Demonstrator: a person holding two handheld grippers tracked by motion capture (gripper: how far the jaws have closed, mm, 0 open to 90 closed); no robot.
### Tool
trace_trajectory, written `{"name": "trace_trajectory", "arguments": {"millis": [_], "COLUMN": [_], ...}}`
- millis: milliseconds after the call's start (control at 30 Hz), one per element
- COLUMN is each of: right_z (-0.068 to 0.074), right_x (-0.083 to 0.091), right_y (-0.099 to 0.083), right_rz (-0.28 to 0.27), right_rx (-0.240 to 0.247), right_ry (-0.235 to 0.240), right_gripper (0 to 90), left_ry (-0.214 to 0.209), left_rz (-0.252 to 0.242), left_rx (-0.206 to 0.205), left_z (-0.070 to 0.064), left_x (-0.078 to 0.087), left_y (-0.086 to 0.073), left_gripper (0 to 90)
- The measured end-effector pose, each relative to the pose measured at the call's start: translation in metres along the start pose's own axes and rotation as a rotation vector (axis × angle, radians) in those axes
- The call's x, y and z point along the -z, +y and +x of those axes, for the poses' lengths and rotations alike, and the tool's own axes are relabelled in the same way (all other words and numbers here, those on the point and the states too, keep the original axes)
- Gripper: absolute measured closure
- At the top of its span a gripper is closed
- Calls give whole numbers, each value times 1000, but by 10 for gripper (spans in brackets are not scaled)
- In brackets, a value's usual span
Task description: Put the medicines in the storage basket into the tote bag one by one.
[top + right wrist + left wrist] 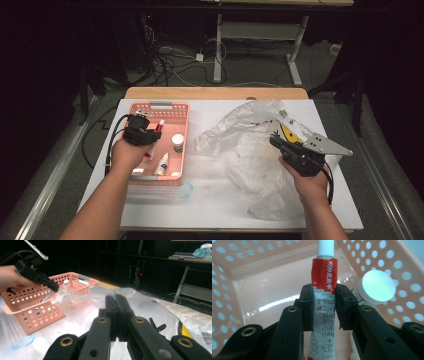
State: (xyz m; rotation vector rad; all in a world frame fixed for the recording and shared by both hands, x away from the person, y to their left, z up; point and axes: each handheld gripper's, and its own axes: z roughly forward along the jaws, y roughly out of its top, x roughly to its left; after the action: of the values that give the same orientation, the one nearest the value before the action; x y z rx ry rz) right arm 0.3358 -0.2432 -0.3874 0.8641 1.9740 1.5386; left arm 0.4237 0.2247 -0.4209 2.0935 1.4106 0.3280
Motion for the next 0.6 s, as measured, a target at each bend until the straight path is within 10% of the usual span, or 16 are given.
{"name": "trace_trajectory", "arguments": {"millis": [600], "right_z": [0], "right_x": [0], "right_y": [1], "right_rz": [-13], "right_rx": [-12], "right_ry": [-1], "right_gripper": [900], "left_ry": [-96], "left_rz": [-222], "left_rx": [-17], "left_z": [-21], "left_x": [36], "left_y": [-25], "left_gripper": [682]}}
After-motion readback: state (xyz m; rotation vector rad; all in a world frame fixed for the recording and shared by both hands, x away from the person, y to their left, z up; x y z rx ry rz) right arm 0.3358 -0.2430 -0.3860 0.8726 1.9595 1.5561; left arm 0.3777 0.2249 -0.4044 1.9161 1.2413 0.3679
